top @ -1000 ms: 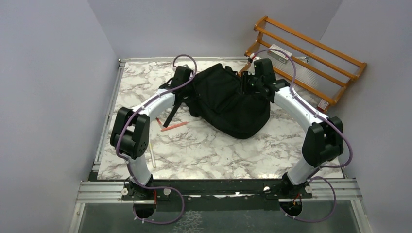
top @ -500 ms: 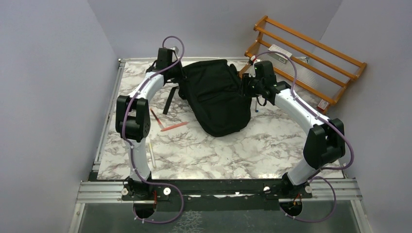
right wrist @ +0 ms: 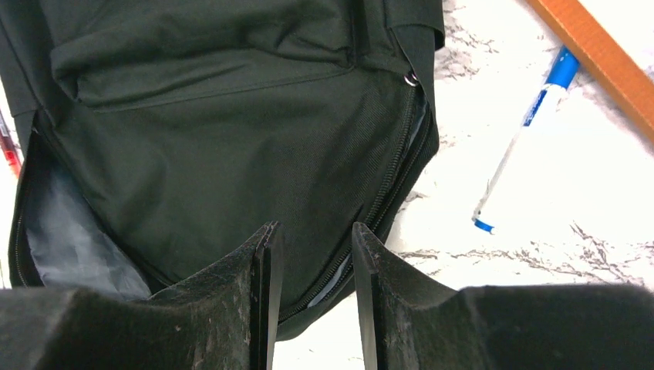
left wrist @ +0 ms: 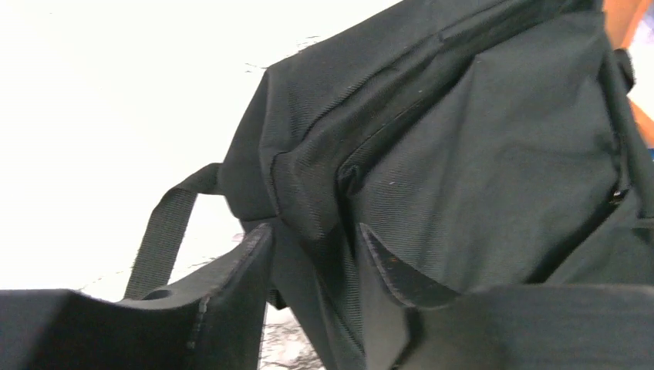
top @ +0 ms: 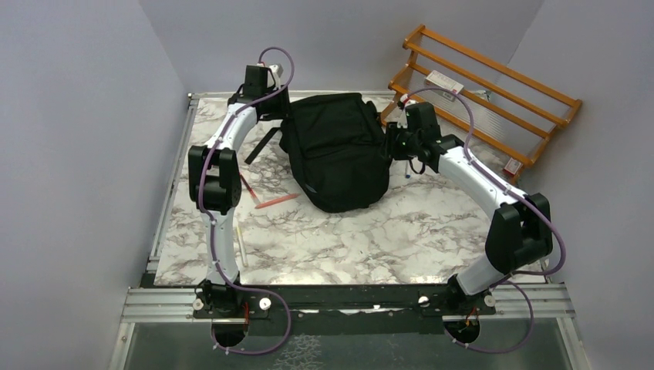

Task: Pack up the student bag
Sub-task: Adjust the student bag at the center of the board.

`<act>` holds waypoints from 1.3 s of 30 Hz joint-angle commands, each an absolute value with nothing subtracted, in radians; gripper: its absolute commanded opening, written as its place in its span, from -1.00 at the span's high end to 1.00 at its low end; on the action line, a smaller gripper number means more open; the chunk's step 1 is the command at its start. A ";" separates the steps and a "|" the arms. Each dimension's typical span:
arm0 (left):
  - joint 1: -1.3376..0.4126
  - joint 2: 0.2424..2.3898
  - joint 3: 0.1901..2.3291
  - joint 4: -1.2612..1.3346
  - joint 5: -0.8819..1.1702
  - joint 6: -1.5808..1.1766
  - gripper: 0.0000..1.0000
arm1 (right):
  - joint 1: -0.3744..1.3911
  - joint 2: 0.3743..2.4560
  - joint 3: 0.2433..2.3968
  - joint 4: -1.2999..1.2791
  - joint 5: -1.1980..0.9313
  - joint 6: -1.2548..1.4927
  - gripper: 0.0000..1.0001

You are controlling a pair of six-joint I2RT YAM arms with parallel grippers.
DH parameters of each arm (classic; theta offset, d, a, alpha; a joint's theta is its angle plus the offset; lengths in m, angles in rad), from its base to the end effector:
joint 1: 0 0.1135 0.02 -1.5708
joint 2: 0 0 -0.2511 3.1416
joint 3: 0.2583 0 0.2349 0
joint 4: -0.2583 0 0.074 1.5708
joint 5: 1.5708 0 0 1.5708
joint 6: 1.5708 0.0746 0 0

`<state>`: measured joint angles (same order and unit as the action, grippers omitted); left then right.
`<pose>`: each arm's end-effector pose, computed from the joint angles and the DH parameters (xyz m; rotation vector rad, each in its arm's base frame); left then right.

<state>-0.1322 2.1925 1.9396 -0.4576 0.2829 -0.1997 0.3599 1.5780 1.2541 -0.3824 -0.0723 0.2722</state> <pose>0.5043 -0.0881 0.2239 0.0723 2.2950 -0.4955 0.3436 0.1350 0.2529 -0.1397 2.3049 0.4104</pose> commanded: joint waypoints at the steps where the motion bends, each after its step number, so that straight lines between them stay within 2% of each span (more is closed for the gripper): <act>1: -0.126 2.139 1.941 -0.469 0.242 -0.156 -0.01 | 0.358 1.559 1.231 -0.324 -0.023 0.302 0.15; 7: -0.170 2.010 1.842 -0.445 0.237 -0.180 -0.07 | 0.324 1.641 1.314 -0.334 -0.047 0.307 0.15; 14: -0.304 1.904 1.695 -0.364 0.223 -0.215 -0.08 | 0.259 1.759 1.445 -0.371 -0.120 0.301 0.15; 20: -0.371 1.969 1.680 -0.329 0.258 -0.216 -0.08 | 0.256 1.877 1.564 -0.422 -0.125 0.278 0.15; 39: -0.374 2.026 1.574 -0.230 0.253 -0.187 -0.06 | 0.255 2.159 1.843 -0.583 -0.162 0.196 0.17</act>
<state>-0.3733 2.0331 1.6104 -0.2905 0.2485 -0.1970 0.2543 2.1201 1.7889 -0.5312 -0.1448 0.2218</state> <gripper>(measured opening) 0.533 0.420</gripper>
